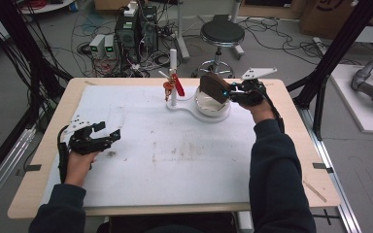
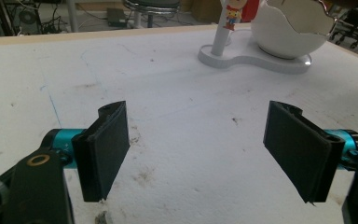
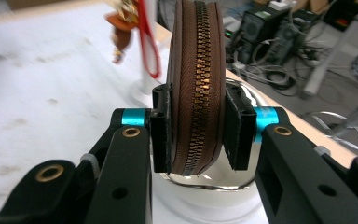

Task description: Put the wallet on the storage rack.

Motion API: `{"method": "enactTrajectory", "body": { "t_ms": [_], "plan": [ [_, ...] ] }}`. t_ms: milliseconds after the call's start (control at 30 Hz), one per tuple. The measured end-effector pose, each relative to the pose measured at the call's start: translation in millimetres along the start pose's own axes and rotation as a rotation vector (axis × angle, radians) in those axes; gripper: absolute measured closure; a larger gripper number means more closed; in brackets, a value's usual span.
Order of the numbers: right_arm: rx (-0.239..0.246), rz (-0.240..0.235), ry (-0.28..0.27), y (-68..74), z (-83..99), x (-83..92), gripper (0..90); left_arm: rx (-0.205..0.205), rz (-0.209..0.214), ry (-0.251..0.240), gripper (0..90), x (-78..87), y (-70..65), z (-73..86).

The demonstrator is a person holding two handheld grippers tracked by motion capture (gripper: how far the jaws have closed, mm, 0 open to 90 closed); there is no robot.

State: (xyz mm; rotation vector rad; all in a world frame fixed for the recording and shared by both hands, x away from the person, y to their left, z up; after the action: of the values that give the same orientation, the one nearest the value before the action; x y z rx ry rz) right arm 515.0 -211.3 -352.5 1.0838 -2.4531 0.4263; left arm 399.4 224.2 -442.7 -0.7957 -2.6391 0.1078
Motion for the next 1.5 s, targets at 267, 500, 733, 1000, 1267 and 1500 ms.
{"method": "enactTrajectory", "body": {
  "t_ms": [267, 500, 733, 1000, 1267, 1500],
  "plan": [
    [0.032, 0.016, 0.075, -5.9, 14.0, -24.3, 67.9, 0.005, 0.006, 0.001, 22.3, -0.3, -1.4, 1.7],
    [-0.063, 0.107, 0.062, -12.8, 14.9, -32.9, 44.6, 0.011, 0.013, 0.004, 23.8, -0.1, -1.9, 2.9],
    [-0.101, 0.096, 0.047, -10.0, 14.6, -15.1, 40.0, 0.014, 0.019, 0.002, 23.8, -0.4, -2.9, 2.9],
    [-0.139, 0.083, 0.045, -2.4, 14.2, 5.0, 35.0, 0.011, 0.023, 0.0, 23.7, -0.5, -4.0, 2.7],
    [-0.118, 0.238, 0.045, 5.5, 47.9, 23.8, 30.1, 0.003, 0.027, -0.063, 24.5, 4.9, -4.6, -4.6],
    [-0.21, 0.22, 0.047, 22.2, 93.9, 44.5, 21.0, -0.037, 0.055, -0.077, 18.6, 3.7, -10.4, -5.8]
  ]
}}
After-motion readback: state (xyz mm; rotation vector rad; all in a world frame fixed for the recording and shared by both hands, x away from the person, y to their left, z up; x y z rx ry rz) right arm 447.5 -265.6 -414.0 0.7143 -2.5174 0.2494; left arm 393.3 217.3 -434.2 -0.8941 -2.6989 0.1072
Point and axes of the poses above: each handheld gripper's, and its own axes: x roughly backward along the jaws, z roughly out of its underside, y roughly to its left, the point moved 7 cm from there along -x, roughly forward along the jaws
